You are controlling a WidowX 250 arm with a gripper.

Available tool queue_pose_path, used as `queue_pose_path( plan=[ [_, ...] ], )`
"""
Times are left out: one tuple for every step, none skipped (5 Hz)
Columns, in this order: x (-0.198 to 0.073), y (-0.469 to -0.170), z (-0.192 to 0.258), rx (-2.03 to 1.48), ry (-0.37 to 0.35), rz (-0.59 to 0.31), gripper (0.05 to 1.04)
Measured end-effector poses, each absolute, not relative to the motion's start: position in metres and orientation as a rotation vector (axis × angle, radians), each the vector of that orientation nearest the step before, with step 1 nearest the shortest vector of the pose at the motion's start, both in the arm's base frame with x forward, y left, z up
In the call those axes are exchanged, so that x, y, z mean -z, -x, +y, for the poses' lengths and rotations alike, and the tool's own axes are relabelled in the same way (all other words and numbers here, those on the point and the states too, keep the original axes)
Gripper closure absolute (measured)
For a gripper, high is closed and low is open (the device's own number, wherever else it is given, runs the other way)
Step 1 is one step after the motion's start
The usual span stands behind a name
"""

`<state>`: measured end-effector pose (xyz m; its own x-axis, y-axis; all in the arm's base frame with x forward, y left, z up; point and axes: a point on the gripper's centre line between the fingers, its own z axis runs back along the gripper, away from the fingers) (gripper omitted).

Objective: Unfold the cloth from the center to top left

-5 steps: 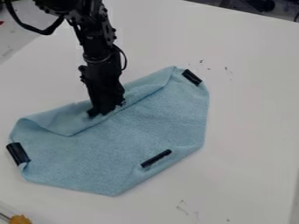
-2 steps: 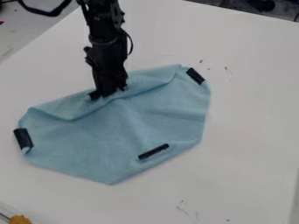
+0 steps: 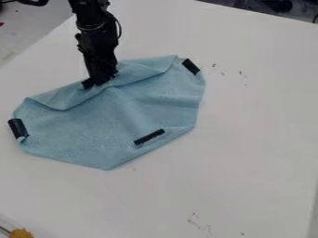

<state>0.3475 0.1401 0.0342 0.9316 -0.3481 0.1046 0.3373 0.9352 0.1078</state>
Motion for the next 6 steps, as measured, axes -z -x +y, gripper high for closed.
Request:
queue_pose_path(
  plan=[
    [-0.022, -0.351, 0.145, 0.357, -0.063, -0.113, 0.886],
    [-0.016, -0.352, 0.145, 0.366, -0.057, -0.103, 0.941],
    [-0.015, -0.352, 0.145, 0.360, -0.055, -0.102, 0.731],
    [-0.012, -0.347, 0.144, 0.354, -0.063, -0.077, 0.439],
    [-0.015, -0.345, 0.140, 0.363, -0.084, -0.067, 0.155],
    [-0.020, -0.342, 0.136, 0.371, -0.105, -0.070, 0.074]
  ],
)
